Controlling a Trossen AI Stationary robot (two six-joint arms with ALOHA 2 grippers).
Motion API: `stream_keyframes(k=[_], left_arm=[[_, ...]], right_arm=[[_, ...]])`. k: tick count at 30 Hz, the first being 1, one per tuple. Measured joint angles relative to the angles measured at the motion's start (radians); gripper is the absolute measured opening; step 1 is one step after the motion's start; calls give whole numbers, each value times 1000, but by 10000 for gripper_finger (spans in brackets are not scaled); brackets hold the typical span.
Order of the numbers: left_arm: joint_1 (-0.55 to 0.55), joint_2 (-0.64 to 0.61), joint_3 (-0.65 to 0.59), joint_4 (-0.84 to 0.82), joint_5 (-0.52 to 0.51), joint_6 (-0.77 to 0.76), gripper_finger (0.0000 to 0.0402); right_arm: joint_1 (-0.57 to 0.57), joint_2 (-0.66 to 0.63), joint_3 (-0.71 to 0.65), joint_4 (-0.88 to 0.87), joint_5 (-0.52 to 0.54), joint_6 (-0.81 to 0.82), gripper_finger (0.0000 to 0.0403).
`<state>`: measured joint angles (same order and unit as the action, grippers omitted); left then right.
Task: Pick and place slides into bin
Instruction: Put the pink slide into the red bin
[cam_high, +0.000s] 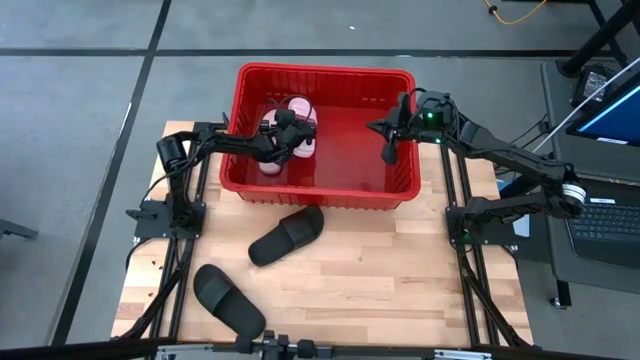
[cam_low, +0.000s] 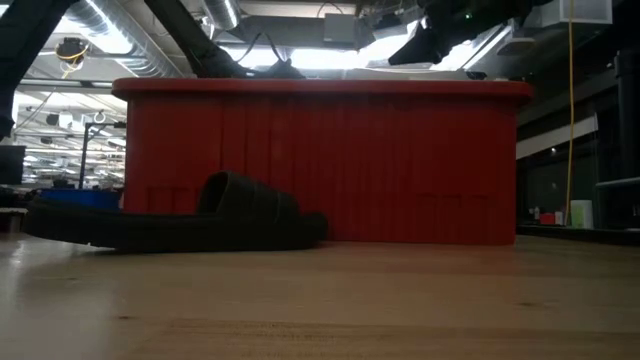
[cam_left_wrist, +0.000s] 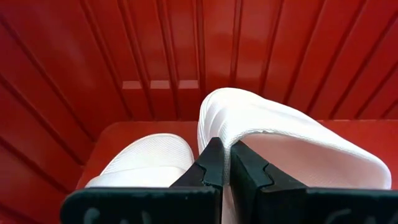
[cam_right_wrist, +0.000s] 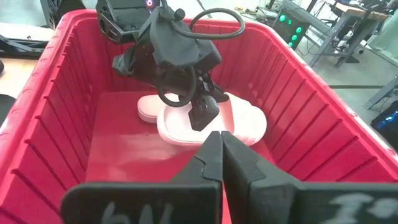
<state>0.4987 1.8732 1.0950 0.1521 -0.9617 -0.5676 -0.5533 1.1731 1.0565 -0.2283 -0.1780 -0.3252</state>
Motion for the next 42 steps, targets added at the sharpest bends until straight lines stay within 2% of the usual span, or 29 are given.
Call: stream_keyframes(k=[9, 15, 19, 29, 42], left_arm=[[11, 0, 0, -8, 27, 32, 3], [10, 0, 0, -103, 40, 35, 3], [11, -2, 0, -151, 33, -17, 3], [15, -2, 0, -119, 76, -36, 3], [15, -2, 0, -126, 68, -59, 4]], right_arm=[[0, 41, 0, 11, 0, 2, 4], [0, 71, 0, 31, 0, 3, 4], [0, 84, 0, 45, 0, 2, 4], [0, 86, 0, 54, 0, 2, 4], [0, 86, 0, 53, -2, 2, 4]])
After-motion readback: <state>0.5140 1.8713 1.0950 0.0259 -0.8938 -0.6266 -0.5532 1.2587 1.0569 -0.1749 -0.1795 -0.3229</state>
